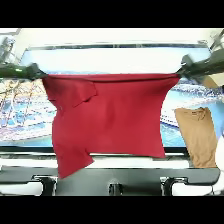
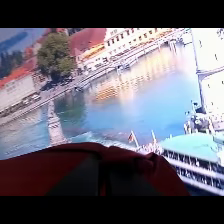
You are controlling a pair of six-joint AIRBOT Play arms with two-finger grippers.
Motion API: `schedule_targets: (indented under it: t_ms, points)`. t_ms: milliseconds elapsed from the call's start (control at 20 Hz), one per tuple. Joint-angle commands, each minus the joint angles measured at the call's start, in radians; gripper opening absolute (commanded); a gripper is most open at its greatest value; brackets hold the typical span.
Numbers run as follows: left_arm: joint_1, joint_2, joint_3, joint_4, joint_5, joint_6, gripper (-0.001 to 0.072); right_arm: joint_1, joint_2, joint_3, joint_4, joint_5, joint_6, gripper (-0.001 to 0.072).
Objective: Fold the clothes and pants, and hang the long-sleeved shirts on hangers.
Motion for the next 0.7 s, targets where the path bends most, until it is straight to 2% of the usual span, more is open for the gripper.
schedule_targets:
  t_ms: [0, 100, 200, 550, 650]
  points:
    - [-0.055, -0.234, 0.068, -0.004, 0.14, 0.023, 0.0017, 0.059, -0.206, -0.023, 0.002, 0.235, -0.05, 0.0026]
    - [-0.061, -0.295, 0.124, 0.003, 0.115, 0.022, 0.0017, 0.068, -0.249, -0.023, 0.005, 0.282, -0.015, 0.0026]
    - [-0.055, -0.298, 0.133, 0.042, 0.066, 0.021, 0.0017, 0.065, -0.249, -0.021, -0.009, 0.255, 0.013, 0.0026]
    - [-0.018, -0.295, 0.132, 0.068, -0.254, 0.021, 0.0017, 0.068, -0.231, -0.009, -0.135, -0.085, 0.006, 0.0027]
    - [-0.022, -0.296, 0.132, 0.101, -0.306, 0.019, 0.0018, 0.076, -0.233, -0.013, -0.139, -0.126, 0.006, 0.0027]
